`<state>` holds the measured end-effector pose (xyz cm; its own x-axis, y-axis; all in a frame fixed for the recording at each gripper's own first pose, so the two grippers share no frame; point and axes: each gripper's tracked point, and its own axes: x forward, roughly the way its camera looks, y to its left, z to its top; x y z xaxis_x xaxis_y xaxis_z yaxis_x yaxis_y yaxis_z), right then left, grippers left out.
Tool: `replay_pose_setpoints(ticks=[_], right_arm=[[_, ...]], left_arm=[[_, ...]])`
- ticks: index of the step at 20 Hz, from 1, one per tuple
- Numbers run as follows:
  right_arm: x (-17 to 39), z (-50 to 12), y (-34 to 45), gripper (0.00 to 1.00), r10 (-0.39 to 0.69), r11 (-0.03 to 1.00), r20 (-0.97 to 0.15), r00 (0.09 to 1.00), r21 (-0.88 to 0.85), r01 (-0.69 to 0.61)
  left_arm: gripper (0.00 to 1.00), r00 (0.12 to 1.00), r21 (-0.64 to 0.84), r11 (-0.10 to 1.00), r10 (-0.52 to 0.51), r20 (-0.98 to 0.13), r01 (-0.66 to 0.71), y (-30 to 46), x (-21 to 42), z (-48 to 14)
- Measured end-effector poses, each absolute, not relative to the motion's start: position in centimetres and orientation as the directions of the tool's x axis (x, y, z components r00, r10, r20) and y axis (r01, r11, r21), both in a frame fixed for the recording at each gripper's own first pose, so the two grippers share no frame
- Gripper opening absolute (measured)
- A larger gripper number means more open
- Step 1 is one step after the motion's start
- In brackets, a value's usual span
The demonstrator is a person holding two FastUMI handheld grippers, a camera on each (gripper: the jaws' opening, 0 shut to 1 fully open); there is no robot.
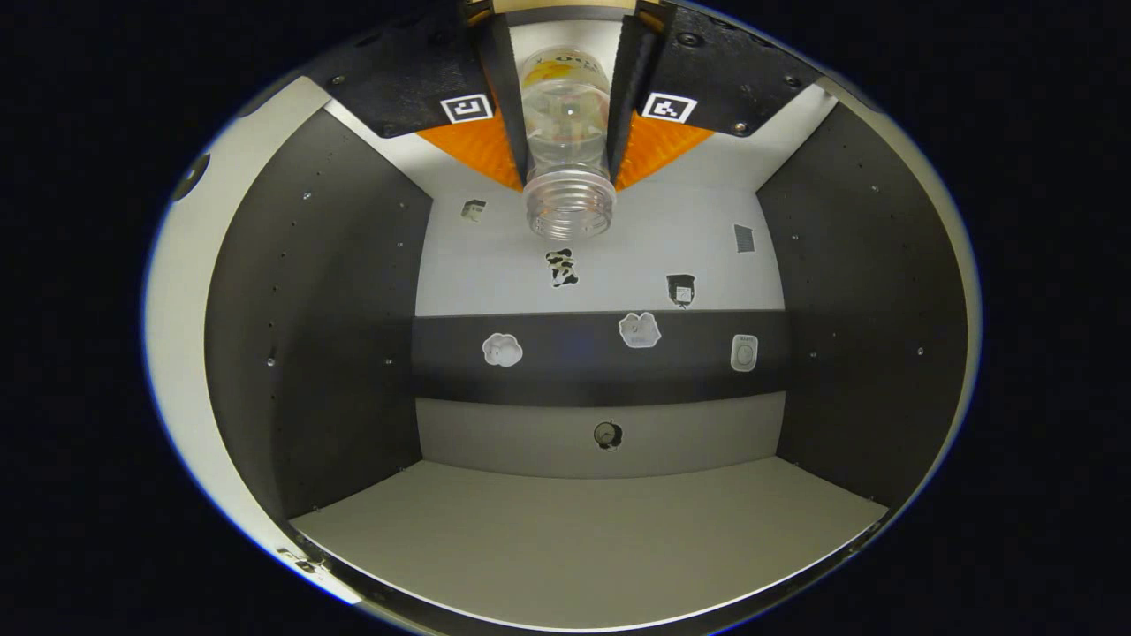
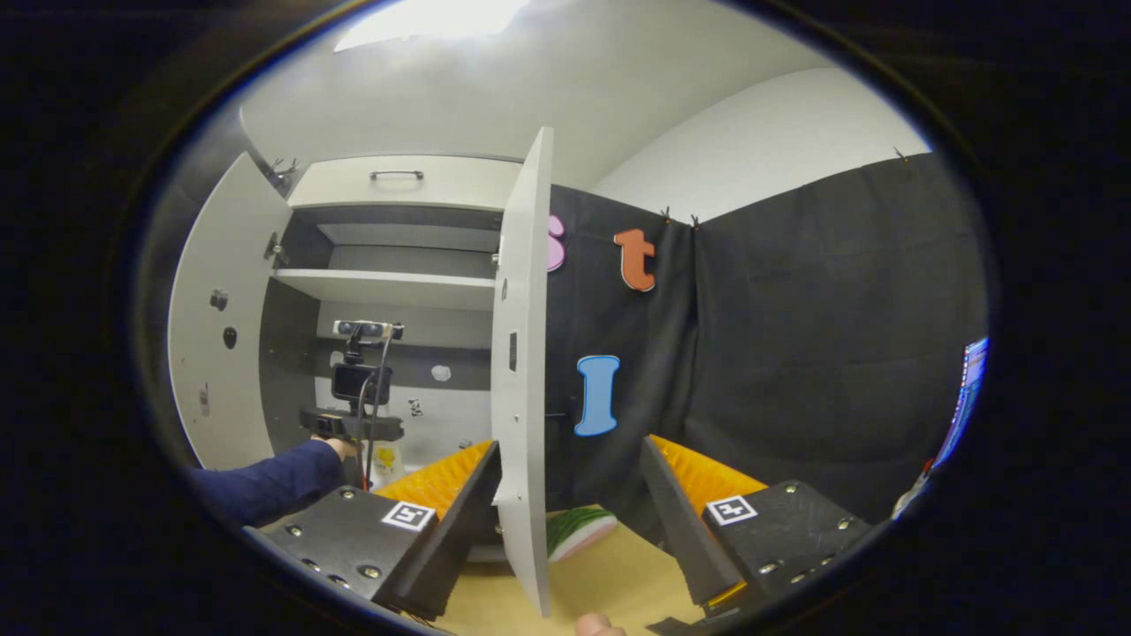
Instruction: Grasp the bottle in the cabinet with the left hand and place it on the coaster, then close the right door with the right hand and the left door with the left hand.
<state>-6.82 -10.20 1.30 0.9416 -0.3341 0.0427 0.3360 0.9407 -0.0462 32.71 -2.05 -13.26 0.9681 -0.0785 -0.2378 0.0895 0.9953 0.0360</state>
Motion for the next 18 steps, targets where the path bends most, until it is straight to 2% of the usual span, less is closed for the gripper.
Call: replay_pose_setpoints(ticks=[9,18], right_arm=[[-7.2,0.9,-12.0,0.96,-0.32,0.946,0.033,0.947,-0.047,0.321],[-6.2,0.8,-11.8,0.96,-0.252,0.966,0.034,0.967,-0.05,0.254]], left_arm=[[0.46,0.954,-0.008,0.976,-0.212,-0.213,0.216,-3.3,24.7,-11.3],[0.46,0.922,-0.073,0.951,-0.308,-0.235,0.299,-2.0,15.1,-13.3]])
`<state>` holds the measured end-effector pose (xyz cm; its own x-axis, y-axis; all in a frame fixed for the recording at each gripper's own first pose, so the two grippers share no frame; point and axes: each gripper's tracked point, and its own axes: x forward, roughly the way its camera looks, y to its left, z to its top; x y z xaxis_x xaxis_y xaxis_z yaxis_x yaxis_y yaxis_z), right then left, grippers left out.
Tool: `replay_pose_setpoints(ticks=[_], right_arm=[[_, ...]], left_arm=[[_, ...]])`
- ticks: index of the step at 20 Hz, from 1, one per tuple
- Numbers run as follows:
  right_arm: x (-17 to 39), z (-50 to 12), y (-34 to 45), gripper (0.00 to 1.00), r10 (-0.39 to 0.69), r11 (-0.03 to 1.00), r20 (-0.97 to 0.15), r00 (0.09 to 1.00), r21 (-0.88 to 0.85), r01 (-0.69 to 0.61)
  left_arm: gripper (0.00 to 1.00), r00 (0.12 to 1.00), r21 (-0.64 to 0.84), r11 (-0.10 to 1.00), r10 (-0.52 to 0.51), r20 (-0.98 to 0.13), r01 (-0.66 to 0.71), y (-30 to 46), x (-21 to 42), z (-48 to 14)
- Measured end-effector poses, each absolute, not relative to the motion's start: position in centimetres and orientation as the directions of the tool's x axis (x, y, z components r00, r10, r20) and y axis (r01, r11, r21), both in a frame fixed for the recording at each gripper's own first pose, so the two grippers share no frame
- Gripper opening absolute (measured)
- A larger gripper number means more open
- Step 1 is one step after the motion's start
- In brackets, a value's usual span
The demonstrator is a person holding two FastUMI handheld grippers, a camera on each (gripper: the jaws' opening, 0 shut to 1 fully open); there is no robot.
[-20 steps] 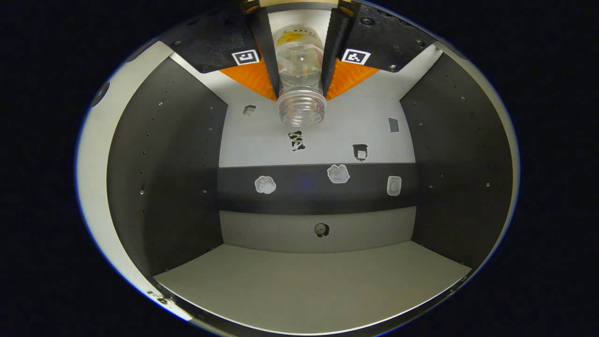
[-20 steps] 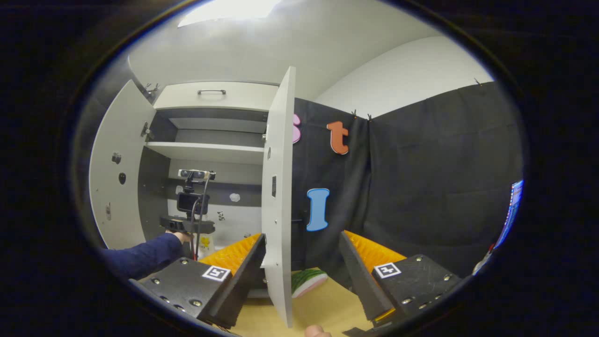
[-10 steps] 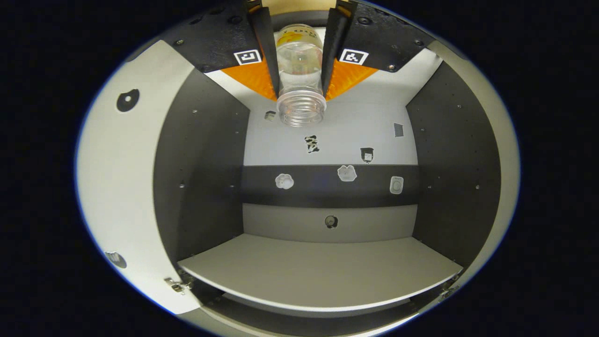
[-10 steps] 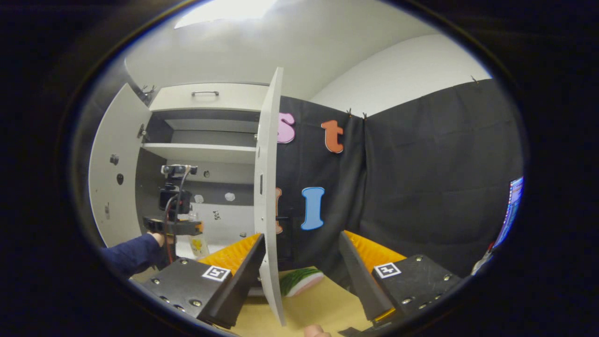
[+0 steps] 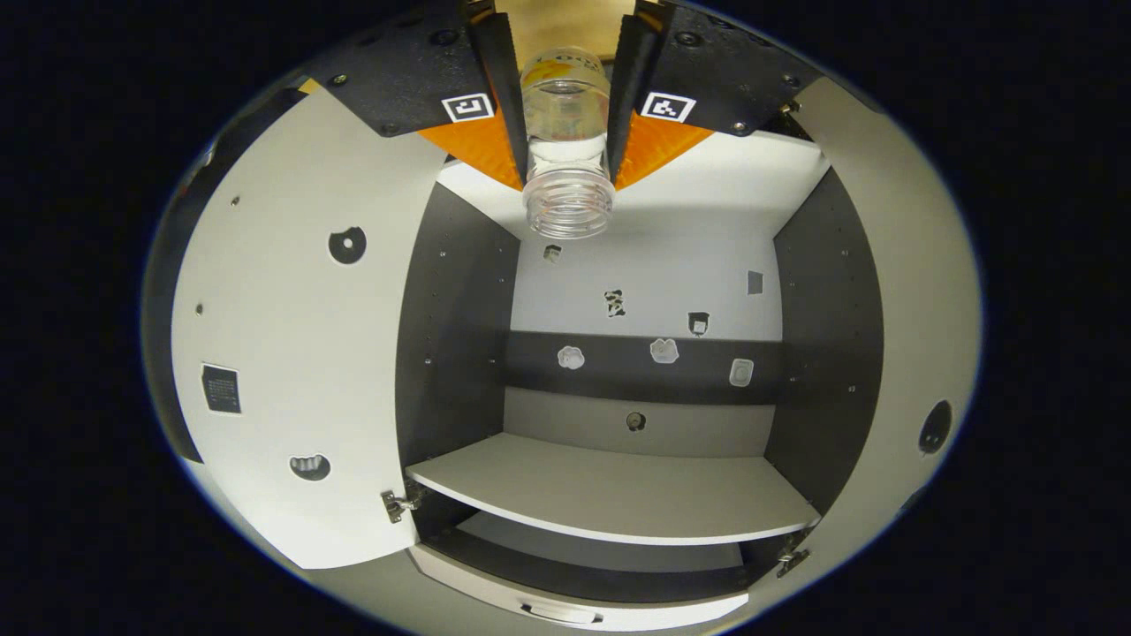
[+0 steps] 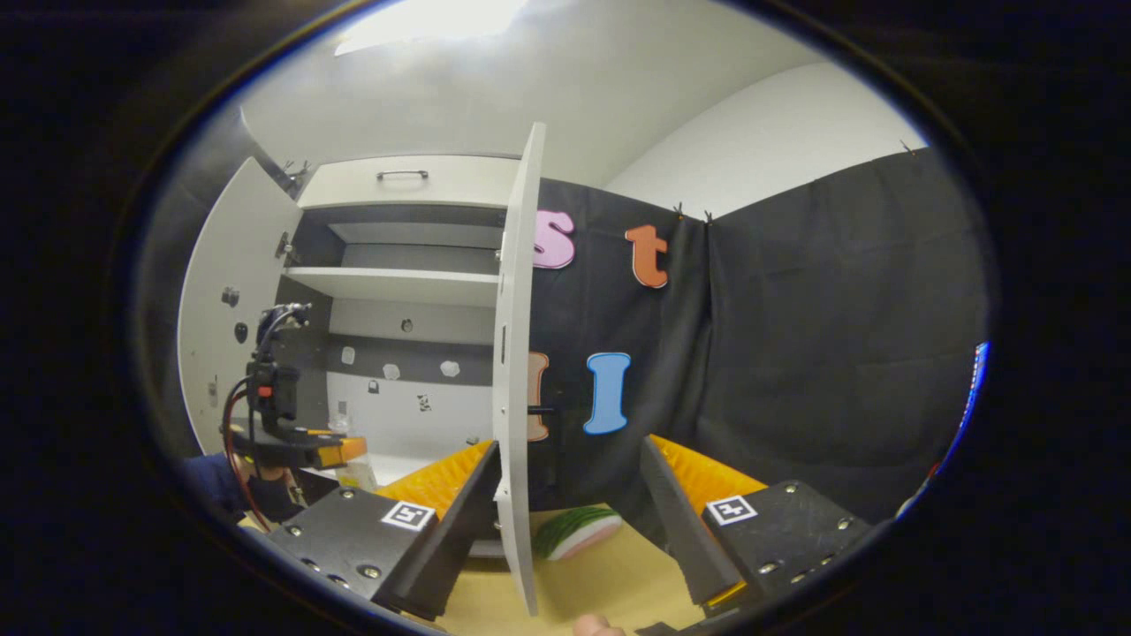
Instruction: Grasp the bottle in the cabinet with the left hand and place it on the coaster, then close the right door with the right hand and the left door with the left hand.
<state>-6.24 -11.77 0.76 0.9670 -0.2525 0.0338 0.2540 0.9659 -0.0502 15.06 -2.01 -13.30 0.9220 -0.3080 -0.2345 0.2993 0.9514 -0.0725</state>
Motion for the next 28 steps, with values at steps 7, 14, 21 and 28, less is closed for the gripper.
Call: replay_pose_setpoints(ticks=[7,14,21,28], right_arm=[[-5.5,0.3,-11.0,0.96,-0.201,0.977,0.042,0.979,-0.056,0.203],[-4.7,0.2,-10.8,0.96,-0.184,0.98,0.049,0.982,-0.072,0.187],[-4.8,0.2,-11.1,0.96,-0.204,0.973,0.056,0.977,-0.095,0.208],[-4.8,0.2,-11.1,0.96,-0.219,0.968,0.066,0.974,-0.109,0.225]], left_arm=[[0.46,0.884,-0.115,0.924,-0.383,-0.268,0.366,-2.4,8.8,-18.2],[0.47,0.851,-0.162,0.923,-0.385,-0.357,0.35,-1.8,3.8,-25.8],[0.47,0.805,-0.26,0.912,-0.404,-0.434,0.317,-1.6,-0.1,-32.8],[0.47,0.78,-0.26,0.93,-0.362,-0.51,0.262,-0.8,-1.8,-38.2]])
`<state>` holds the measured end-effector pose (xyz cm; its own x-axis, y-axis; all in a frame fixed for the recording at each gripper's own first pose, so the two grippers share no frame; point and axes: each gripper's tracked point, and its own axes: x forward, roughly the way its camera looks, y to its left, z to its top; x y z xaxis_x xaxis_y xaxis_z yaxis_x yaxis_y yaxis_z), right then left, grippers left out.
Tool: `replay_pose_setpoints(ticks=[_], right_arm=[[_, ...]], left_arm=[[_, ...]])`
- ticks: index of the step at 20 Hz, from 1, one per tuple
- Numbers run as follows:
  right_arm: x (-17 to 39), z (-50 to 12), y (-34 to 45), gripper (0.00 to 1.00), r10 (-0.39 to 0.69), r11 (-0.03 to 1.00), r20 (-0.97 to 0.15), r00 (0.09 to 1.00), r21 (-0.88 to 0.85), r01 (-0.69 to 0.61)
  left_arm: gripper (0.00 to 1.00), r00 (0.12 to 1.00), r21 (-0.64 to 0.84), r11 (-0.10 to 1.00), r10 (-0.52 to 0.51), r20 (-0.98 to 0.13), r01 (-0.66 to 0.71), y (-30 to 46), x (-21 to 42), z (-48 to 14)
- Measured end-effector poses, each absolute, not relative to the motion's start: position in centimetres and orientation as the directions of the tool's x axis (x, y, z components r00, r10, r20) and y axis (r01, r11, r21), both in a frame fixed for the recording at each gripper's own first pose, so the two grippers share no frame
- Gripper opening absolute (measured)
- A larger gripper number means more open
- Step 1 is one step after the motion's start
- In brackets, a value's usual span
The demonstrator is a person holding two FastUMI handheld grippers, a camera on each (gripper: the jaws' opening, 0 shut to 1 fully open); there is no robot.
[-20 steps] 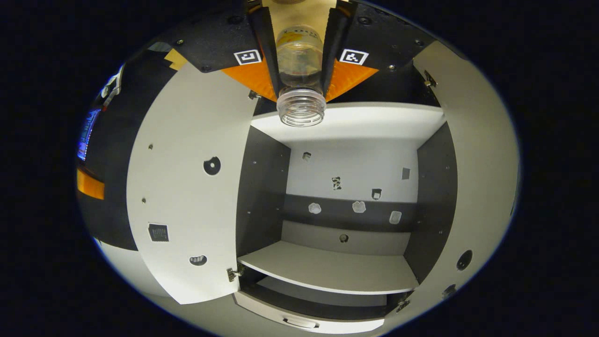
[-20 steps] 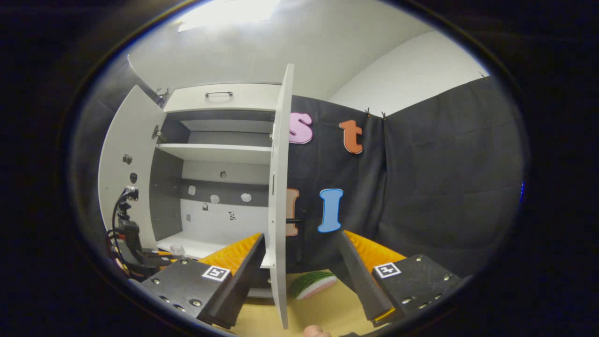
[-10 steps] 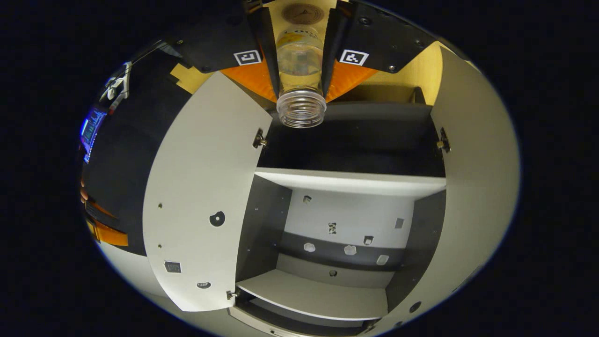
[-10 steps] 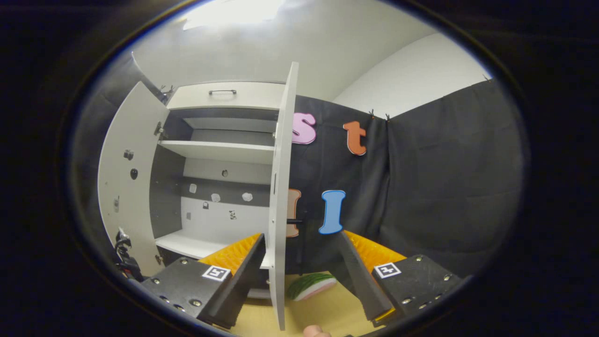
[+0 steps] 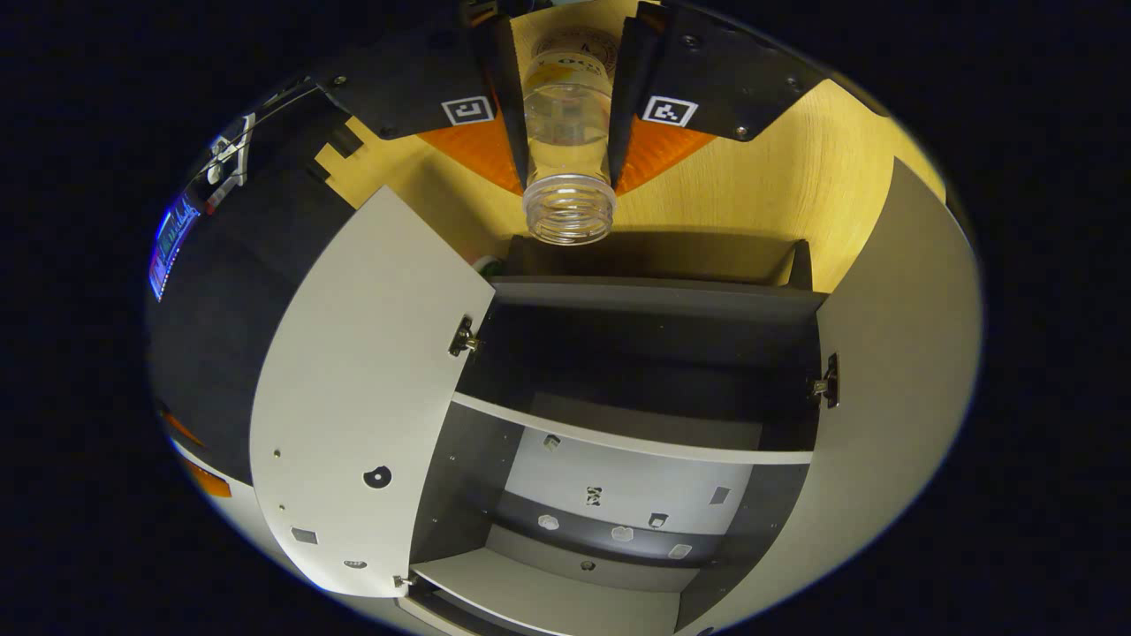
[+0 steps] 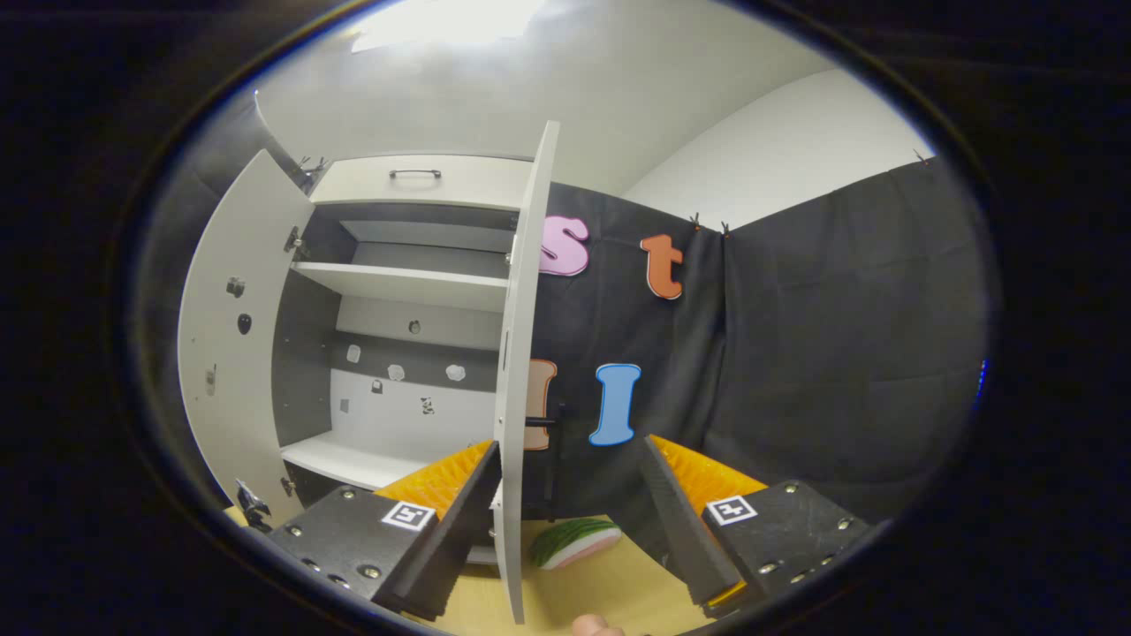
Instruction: Grasp the bottle in the cabinet with the left hand and place it on the coaster, then close the right door with the right hand and the left door with the left hand.
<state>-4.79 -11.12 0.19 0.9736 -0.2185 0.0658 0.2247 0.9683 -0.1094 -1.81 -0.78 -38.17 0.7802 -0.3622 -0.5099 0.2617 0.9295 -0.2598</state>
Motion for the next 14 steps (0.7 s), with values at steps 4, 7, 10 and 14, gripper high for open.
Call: replay_pose_setpoints(ticks=[4,7,10,14], right_arm=[[-4.8,0.3,-11.4,0.96,-0.227,0.963,0.076,0.971,-0.134,0.235],[-4.1,0.9,-12.6,0.96,-0.233,0.961,0.08,0.969,-0.136,0.242],[-4.2,0.9,-12.9,0.96,-0.244,0.958,0.076,0.967,-0.137,0.252],[-4.3,0.9,-13.1,0.96,-0.251,0.957,0.074,0.965,-0.13,0.259]], left_arm=[[0.47,0.78,-0.217,0.939,-0.343,-0.523,0.268,-0.7,-2.5,-40.0],[0.47,0.766,-0.195,0.94,-0.34,-0.545,0.279,-0.8,-3.0,-41.0],[0.5,0.776,-0.195,0.94,-0.341,-0.531,0.28,-0.9,-3.2,-41.2],[0.5,0.777,-0.195,0.941,-0.338,-0.531,0.276,-0.9,-3.7,-41.2]])
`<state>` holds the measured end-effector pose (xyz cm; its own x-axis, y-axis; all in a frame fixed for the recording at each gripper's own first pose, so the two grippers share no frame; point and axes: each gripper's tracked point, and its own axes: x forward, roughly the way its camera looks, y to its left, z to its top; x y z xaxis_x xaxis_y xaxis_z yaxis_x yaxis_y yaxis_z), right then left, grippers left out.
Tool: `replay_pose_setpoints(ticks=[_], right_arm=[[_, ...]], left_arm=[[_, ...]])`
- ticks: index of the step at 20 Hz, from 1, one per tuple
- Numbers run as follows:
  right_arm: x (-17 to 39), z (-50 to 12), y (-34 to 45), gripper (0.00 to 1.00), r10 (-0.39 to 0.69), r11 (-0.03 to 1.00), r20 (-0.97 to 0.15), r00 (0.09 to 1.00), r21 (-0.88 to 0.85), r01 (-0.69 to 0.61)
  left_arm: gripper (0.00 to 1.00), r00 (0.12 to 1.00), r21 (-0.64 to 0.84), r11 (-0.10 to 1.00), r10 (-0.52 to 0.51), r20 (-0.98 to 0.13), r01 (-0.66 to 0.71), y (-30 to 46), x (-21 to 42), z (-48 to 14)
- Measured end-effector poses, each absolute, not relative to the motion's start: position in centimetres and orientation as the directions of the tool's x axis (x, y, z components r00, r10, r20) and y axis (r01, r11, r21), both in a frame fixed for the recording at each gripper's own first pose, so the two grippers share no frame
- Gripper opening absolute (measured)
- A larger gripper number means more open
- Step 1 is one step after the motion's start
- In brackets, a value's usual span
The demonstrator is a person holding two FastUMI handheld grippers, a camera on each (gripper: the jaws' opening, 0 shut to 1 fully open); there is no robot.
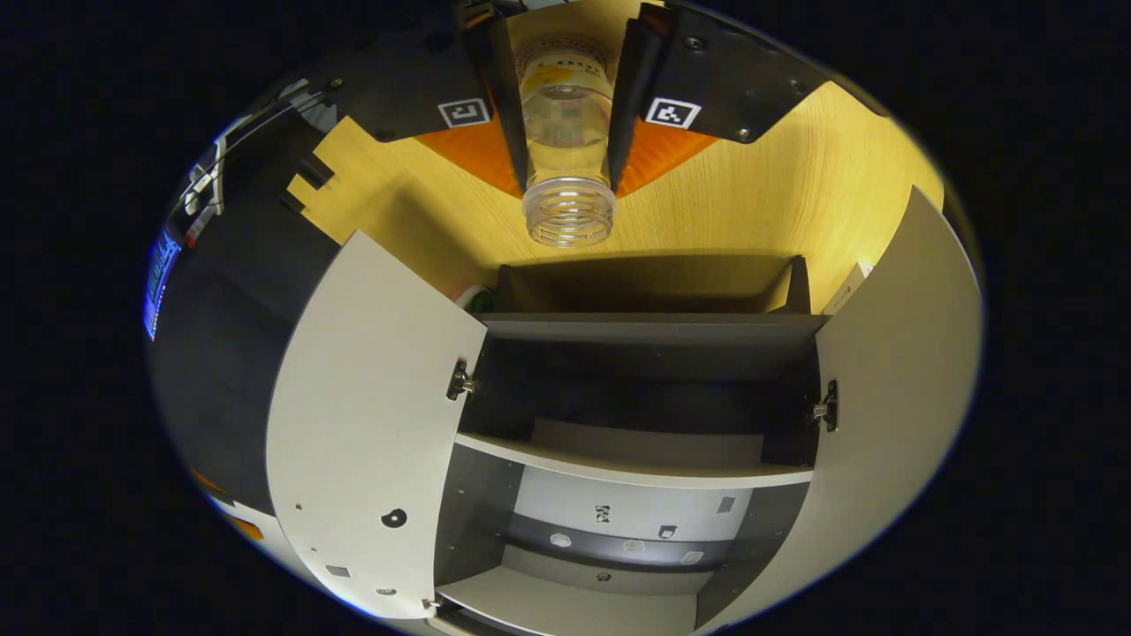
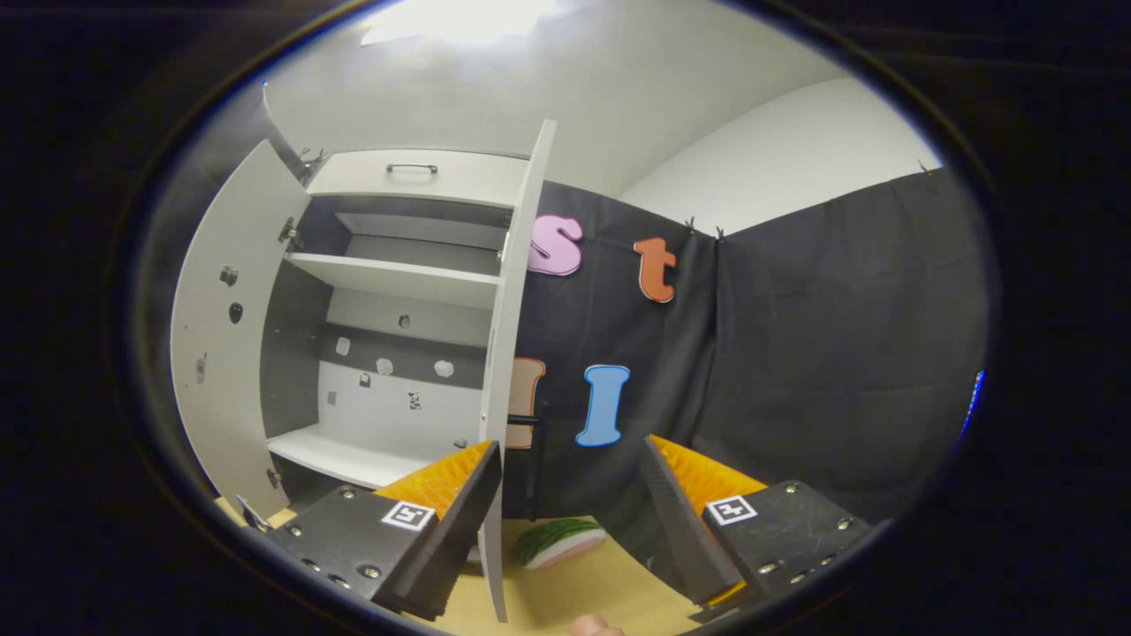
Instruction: Grasp the bottle in the cabinet with the left hand and place it on the coaster, then close the right door with the right hand and the left door with the left hand.
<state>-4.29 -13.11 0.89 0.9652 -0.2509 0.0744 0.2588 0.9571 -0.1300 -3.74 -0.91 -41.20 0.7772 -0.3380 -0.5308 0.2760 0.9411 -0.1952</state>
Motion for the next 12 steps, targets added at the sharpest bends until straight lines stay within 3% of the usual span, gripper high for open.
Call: replay_pose_setpoints(ticks=[8,9,10,11,12], right_arm=[[-4.5,1.0,-13.2,0.96,-0.236,0.962,0.071,0.969,-0.125,0.244],[-4.5,1.0,-13.2,0.99,-0.234,0.963,0.07,0.97,-0.123,0.241],[-4.5,1.0,-13.2,0.96,-0.233,0.963,0.07,0.97,-0.122,0.24],[-4.5,0.9,-13.2,0.96,-0.23,0.964,0.069,0.971,-0.122,0.237],[-4.5,0.9,-13.2,0.96,-0.23,0.964,0.068,0.971,-0.122,0.237]], left_arm=[[0.57,0.771,-0.193,0.94,-0.342,-0.537,0.283,-1.4,-5.5,-40.7],[0.66,0.767,-0.195,0.939,-0.343,-0.542,0.282,-1.4,-5.5,-40.7],[0.63,0.767,-0.199,0.938,-0.347,-0.54,0.284,-1.6,-5.7,-40.5],[0.72,0.767,-0.199,0.937,-0.349,-0.538,0.287,-1.7,-5.8,-40.3],[0.65,0.767,-0.199,0.935,-0.353,-0.536,0.292,-1.8,-5.9,-40.2]])
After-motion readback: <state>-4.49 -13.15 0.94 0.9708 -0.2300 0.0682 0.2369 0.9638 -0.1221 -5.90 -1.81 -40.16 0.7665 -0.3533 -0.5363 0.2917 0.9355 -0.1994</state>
